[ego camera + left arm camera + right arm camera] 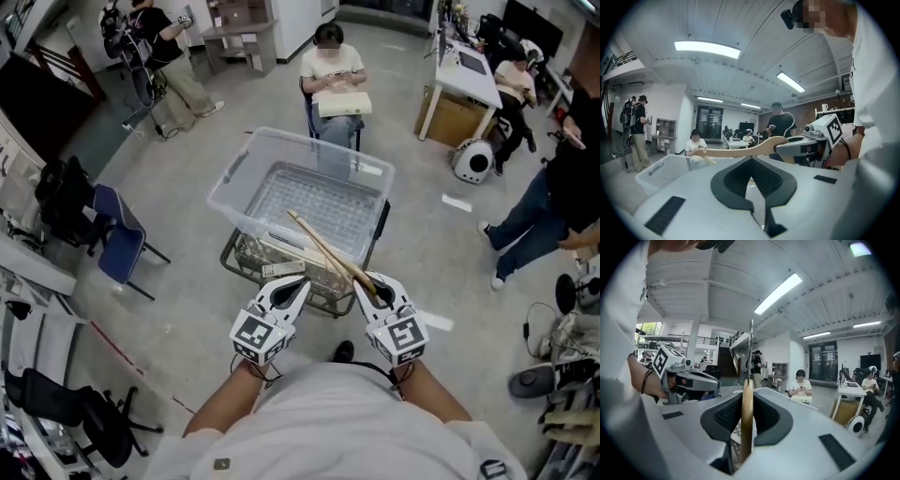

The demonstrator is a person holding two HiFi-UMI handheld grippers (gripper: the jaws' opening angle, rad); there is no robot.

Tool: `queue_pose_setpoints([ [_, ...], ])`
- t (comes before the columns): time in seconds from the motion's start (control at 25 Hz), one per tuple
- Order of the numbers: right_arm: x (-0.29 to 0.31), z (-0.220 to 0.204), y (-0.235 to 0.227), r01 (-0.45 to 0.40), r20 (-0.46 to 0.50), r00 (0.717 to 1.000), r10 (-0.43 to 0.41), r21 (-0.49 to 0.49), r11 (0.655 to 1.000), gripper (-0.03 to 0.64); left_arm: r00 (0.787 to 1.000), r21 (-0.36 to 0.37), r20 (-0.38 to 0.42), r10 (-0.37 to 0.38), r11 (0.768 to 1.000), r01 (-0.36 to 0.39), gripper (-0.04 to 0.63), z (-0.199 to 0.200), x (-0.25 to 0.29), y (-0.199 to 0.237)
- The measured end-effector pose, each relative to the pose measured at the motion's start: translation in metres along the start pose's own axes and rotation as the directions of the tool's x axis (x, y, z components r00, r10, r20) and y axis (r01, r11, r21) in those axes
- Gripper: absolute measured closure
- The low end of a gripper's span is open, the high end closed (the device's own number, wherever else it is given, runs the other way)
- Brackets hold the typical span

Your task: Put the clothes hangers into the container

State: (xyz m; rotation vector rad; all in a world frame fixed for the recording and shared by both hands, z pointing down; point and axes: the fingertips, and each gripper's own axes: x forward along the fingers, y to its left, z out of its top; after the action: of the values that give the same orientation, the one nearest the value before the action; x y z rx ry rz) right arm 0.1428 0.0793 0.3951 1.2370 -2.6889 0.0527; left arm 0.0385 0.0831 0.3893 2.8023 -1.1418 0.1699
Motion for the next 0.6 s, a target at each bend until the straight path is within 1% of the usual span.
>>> queue_pose_setpoints([
  [0.12,0.0,0.0,-0.026,-0.011,-0.001,1.0,0.011,0.007,1.0,0.549,1.0,0.0,-0.004,-0.007,1.0,0.007,0.578,0.007,0.03,-0.002],
  [0.24,-0.001,-0.004,-0.046,-0.016,0.003,1.0,0.016,0.016,1.0,0.55,1.0,0.002,-0.015,-0.013,1.0,0.013,0.578,0.004,0.051,-0.006],
  [0.6,-0.002,-0.008,-0.081,-0.006,0.006,1.0,0.006,0.035,0.999,0.549,0.999,-0.014,-0.04,-0.028,1.0,0.028,0.578,-0.004,0.091,-0.008],
])
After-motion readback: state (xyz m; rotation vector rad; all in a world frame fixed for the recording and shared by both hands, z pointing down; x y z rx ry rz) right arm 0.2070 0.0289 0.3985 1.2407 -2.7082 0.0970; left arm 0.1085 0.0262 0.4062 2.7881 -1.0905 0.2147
